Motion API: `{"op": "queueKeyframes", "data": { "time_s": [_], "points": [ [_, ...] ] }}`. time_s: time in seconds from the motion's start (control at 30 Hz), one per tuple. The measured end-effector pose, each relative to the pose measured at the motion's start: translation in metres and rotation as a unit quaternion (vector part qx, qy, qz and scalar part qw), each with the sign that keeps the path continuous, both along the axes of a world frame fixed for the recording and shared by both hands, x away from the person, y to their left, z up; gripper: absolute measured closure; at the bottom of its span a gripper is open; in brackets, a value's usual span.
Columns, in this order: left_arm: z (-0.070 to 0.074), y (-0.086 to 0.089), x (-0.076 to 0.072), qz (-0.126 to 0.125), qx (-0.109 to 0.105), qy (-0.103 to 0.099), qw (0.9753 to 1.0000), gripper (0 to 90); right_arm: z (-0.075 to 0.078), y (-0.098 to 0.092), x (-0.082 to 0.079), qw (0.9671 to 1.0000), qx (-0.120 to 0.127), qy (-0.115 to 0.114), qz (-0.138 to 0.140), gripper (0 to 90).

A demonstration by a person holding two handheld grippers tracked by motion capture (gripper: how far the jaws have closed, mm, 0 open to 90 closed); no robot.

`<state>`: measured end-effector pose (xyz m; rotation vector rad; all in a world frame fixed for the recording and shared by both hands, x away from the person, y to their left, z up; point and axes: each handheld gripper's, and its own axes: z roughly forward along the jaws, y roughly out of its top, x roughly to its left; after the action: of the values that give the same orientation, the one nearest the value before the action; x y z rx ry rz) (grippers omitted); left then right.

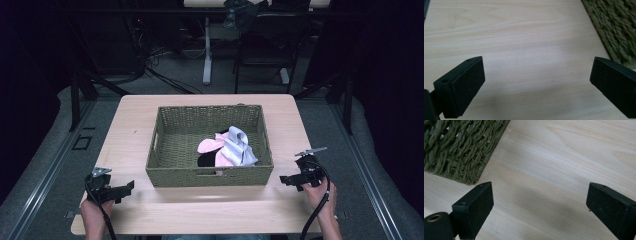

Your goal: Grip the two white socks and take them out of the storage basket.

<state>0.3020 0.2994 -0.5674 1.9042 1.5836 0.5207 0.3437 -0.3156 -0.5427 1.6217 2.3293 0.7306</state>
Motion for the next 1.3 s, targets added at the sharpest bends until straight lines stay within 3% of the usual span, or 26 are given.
{"op": "queueKeyframes", "data": {
  "time_s": [0.07, 0.23, 0.47, 0.63, 0.93, 1.3],
  "points": [
    [0.001, -0.002, 0.0, -0.005, 0.011, 0.003, 0.9999, 0.0, 0.002, 0.0, -0.001, 1.0, 0.001, 0.002, -0.001, 6.8],
    [0.002, 0.002, -0.004, 0.007, 0.003, 0.0, 1.0, 0.1, 0.005, 0.0, -0.006, 1.0, 0.004, -0.001, -0.007, 7.9],
    [0.001, 0.0, 0.0, 0.004, 0.023, 0.007, 0.9997, 0.1, 0.007, -0.003, -0.004, 0.9994, 0.034, 0.003, -0.009, 10.4],
    [0.001, 0.0, -0.001, 0.003, 0.01, 0.007, 0.9999, 0.0, 0.005, -0.005, 0.005, 0.999, 0.041, 0.014, -0.008, 10.3],
    [0.002, 0.0, -0.001, -0.005, 0.003, 0.001, 1.0, 0.1, 0.025, -0.012, 0.006, 0.9984, 0.054, 0.012, -0.015, 6.5],
    [0.004, 0.001, -0.002, -0.007, 0.003, -0.002, 1.0, 0.1, 0.054, -0.013, 0.016, 0.998, 0.063, 0.007, 0.004, 4.8]
  ]
}}
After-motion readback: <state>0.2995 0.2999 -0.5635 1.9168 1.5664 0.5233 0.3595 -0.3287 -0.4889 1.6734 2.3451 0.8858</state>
